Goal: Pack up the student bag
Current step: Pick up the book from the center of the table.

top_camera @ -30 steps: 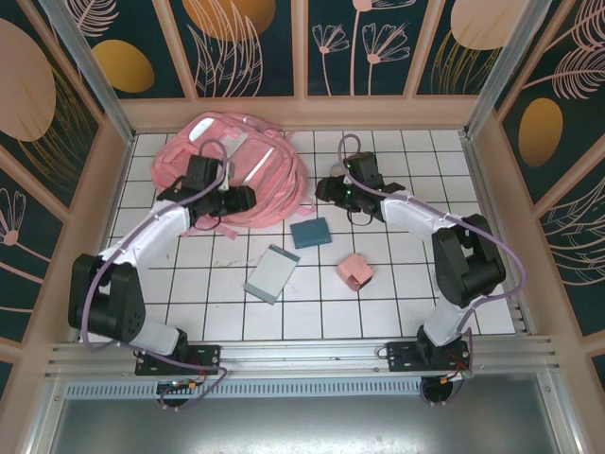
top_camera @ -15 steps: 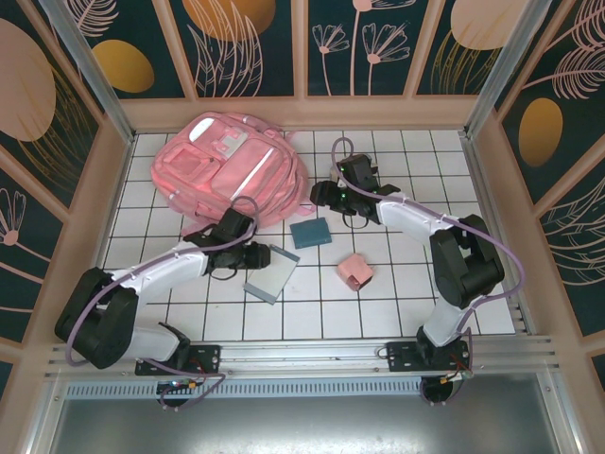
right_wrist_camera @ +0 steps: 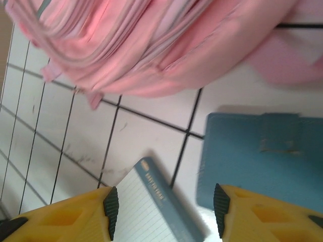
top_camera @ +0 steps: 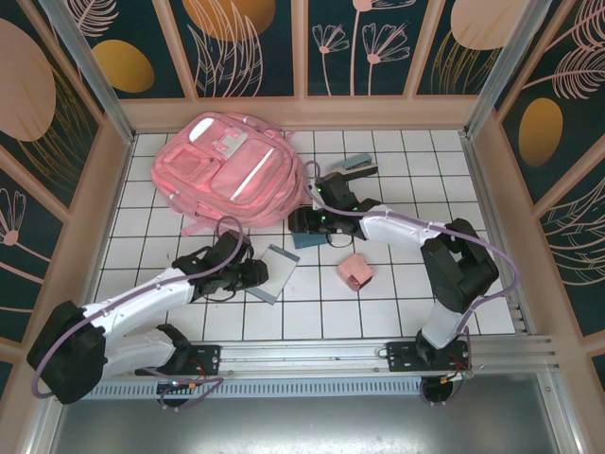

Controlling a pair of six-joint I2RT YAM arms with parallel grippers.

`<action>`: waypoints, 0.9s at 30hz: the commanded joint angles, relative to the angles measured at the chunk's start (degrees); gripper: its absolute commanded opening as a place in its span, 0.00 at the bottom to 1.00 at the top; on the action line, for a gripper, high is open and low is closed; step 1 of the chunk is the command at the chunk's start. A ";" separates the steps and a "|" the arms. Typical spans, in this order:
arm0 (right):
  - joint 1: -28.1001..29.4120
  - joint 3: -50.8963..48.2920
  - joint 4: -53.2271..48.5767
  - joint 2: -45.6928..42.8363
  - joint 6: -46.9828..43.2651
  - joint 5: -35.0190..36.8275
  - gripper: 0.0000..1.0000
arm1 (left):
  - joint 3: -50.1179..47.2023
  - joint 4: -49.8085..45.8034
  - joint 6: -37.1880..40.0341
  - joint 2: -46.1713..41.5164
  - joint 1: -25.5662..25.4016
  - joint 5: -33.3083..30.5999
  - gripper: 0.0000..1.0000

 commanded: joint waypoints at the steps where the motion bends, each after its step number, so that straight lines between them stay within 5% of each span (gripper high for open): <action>1: 2.09 1.21 -2.15 2.96 -4.19 -2.22 0.53 | -2.75 -1.66 -9.78 -2.77 -0.70 3.17 0.44; 16: 5.49 4.23 -6.19 11.70 -9.41 -2.82 0.54 | -7.92 6.72 -17.07 3.92 -1.52 6.49 0.43; 24: 6.60 2.93 -8.52 12.43 -10.41 4.52 0.57 | -6.51 3.74 -16.68 7.91 -1.45 2.31 0.35; 27: 7.58 3.12 -10.98 12.66 -11.04 13.12 0.59 | -4.83 -0.36 -16.01 9.20 -1.52 -0.96 0.33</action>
